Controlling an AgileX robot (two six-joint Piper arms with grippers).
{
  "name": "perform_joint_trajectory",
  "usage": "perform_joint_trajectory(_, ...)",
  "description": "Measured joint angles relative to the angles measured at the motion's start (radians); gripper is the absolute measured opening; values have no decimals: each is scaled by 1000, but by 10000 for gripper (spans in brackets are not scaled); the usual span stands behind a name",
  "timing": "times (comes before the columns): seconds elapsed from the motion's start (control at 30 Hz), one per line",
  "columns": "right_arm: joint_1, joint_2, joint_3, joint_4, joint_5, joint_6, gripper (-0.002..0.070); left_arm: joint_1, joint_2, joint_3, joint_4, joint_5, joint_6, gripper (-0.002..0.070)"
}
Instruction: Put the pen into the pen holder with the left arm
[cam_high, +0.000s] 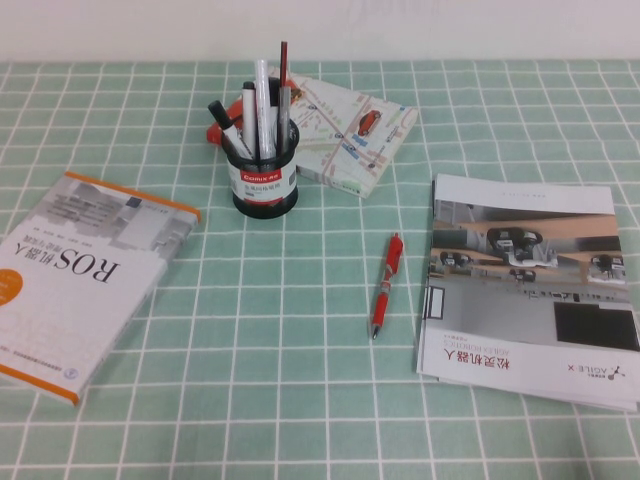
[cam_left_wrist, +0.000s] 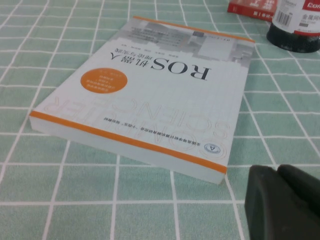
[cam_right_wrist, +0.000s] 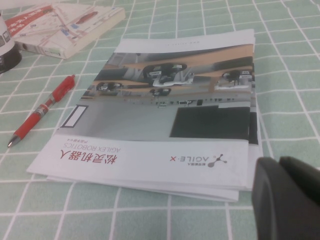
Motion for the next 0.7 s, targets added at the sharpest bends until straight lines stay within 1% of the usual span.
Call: perform_joint_trajectory(0.7, 0, 0, 0, 0, 0, 0, -20, 0, 0, -1, 4, 10, 0, -1)
